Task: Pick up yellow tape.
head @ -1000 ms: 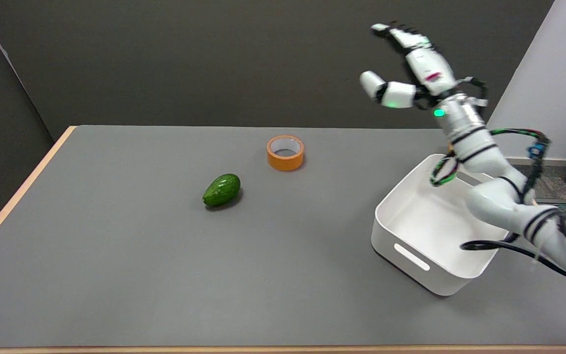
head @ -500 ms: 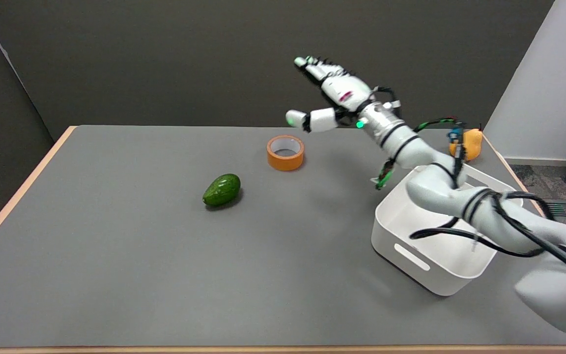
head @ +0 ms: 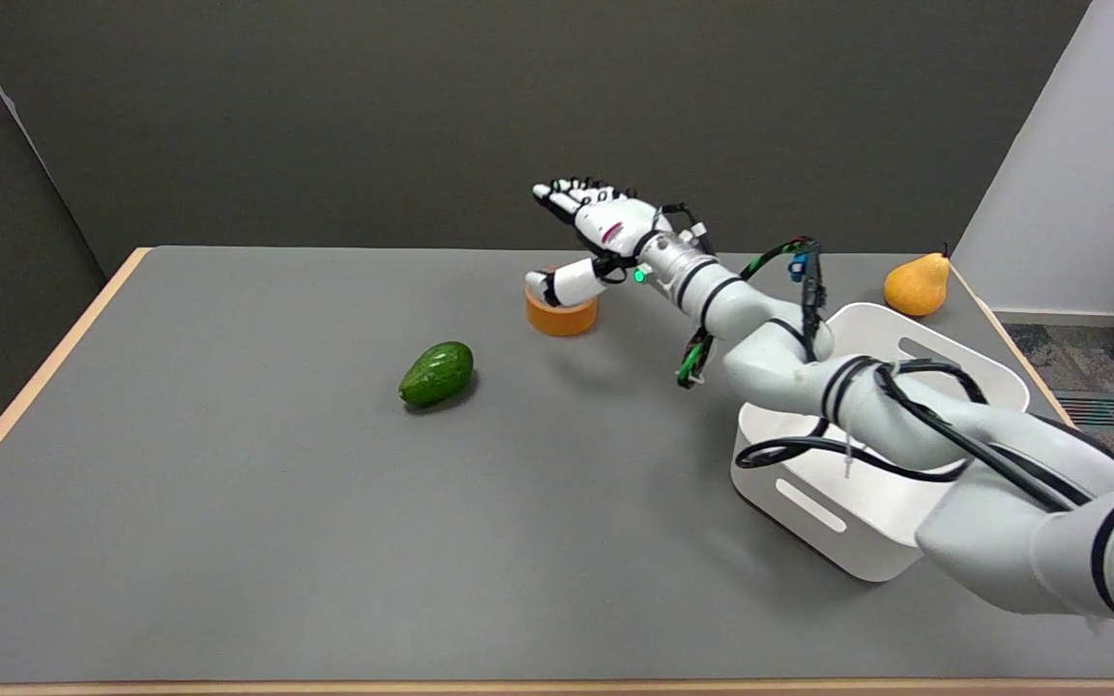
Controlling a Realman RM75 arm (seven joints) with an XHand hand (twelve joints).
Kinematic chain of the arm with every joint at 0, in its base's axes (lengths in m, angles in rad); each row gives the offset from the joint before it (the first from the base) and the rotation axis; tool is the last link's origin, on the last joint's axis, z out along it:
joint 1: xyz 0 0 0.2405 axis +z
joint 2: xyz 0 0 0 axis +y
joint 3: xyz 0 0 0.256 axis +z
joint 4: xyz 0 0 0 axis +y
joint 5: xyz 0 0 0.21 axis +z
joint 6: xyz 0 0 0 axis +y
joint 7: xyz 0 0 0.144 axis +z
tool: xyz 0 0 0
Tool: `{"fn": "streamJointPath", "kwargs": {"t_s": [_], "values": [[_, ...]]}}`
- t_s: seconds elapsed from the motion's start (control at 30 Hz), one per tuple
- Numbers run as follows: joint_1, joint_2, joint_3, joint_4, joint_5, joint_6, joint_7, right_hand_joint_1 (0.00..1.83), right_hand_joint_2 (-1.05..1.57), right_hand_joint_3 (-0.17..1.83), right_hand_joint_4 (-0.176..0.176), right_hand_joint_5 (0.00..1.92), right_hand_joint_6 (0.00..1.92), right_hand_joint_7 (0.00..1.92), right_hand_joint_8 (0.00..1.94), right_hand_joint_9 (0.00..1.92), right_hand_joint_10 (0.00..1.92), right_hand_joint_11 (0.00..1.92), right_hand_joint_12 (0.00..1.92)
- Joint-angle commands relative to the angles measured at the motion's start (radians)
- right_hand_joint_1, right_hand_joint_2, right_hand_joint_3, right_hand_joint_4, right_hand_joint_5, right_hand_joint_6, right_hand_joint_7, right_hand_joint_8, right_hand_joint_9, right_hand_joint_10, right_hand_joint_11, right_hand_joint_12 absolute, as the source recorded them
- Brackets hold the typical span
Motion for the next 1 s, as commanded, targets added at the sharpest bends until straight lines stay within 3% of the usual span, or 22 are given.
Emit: {"fn": "streamJointPath", "kwargs": {"t_s": [0.03, 0.53, 0.73, 1.0], "values": [[0.109, -0.159, -0.048, -0.255, -0.027, -0.043, -0.042, 0.25, 0.5, 0.91, 0.06, 0.0, 0.0, 0.0, 0.0, 0.0, 0.12, 0.0, 0.82], [0.101, -0.185, 0.002, -0.42, 0.03, -0.012, -0.042, 0.33, 0.55, 0.92, 0.054, 0.0, 0.0, 0.0, 0.0, 0.0, 0.14, 0.0, 0.82], [0.091, -0.18, 0.017, -0.422, 0.137, -0.001, -0.129, 0.36, 0.56, 0.92, 0.052, 0.0, 0.01, 0.0, 0.04, 0.0, 0.18, 0.0, 0.78], [0.097, -0.186, 0.009, -0.412, 0.15, 0.017, -0.139, 0.4, 0.58, 0.92, 0.053, 0.0, 0.01, 0.0, 0.08, 0.0, 0.26, 0.0, 0.84]]}}
